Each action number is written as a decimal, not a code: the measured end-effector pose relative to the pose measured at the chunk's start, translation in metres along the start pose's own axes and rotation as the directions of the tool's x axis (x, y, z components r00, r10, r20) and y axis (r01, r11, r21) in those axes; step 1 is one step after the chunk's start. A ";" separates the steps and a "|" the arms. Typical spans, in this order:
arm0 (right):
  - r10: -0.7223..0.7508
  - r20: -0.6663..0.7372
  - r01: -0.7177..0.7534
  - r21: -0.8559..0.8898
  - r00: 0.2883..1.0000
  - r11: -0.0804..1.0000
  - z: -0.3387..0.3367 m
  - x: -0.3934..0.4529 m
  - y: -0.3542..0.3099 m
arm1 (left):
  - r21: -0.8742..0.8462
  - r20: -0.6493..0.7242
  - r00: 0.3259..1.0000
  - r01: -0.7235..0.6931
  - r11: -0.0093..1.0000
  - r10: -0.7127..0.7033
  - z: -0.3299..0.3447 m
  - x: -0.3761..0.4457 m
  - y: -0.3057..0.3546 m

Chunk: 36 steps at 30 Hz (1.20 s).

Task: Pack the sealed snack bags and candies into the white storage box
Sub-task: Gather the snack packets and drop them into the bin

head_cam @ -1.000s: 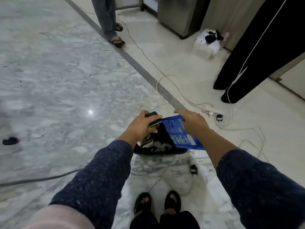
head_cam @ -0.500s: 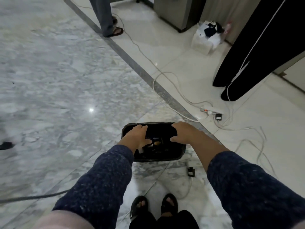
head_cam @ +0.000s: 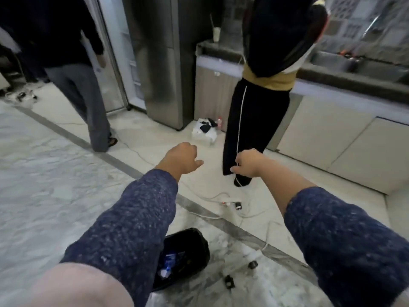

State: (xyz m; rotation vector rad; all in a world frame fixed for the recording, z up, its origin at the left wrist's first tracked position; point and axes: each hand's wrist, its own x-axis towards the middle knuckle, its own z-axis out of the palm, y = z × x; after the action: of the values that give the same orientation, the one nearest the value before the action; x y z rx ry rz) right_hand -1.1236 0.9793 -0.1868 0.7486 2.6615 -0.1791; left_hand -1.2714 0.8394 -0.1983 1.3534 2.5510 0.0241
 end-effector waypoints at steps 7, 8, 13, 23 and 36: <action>0.368 -0.201 -0.342 0.155 0.908 0.927 -0.059 -0.135 0.051 | 0.084 -0.170 0.930 -0.317 0.945 0.327 -0.096 -0.025 0.083; 0.423 -0.213 -0.390 0.178 0.881 0.903 -0.061 -0.157 0.056 | 0.103 -0.187 0.909 -0.359 0.927 0.373 -0.104 -0.031 0.096; 0.671 -0.236 -0.615 0.271 0.703 0.740 -0.050 -0.271 0.072 | 0.153 -0.232 0.768 -0.578 0.802 0.597 -0.123 -0.063 0.169; 0.943 -0.150 -0.869 0.366 0.299 0.333 0.021 -0.512 0.054 | 0.151 -0.104 0.393 -0.902 0.405 0.914 -0.081 -0.197 0.348; 0.942 0.115 -0.861 0.382 -0.315 -0.334 0.157 -0.841 -0.103 | 0.056 -0.002 -0.276 -0.960 -0.275 0.961 0.009 -0.551 0.493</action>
State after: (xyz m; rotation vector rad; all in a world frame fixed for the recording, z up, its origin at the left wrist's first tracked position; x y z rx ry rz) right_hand -0.4627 0.4555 -0.0079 2.9762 1.0470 -0.0187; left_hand -0.5739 0.6679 -0.0242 3.0022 0.4866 0.3140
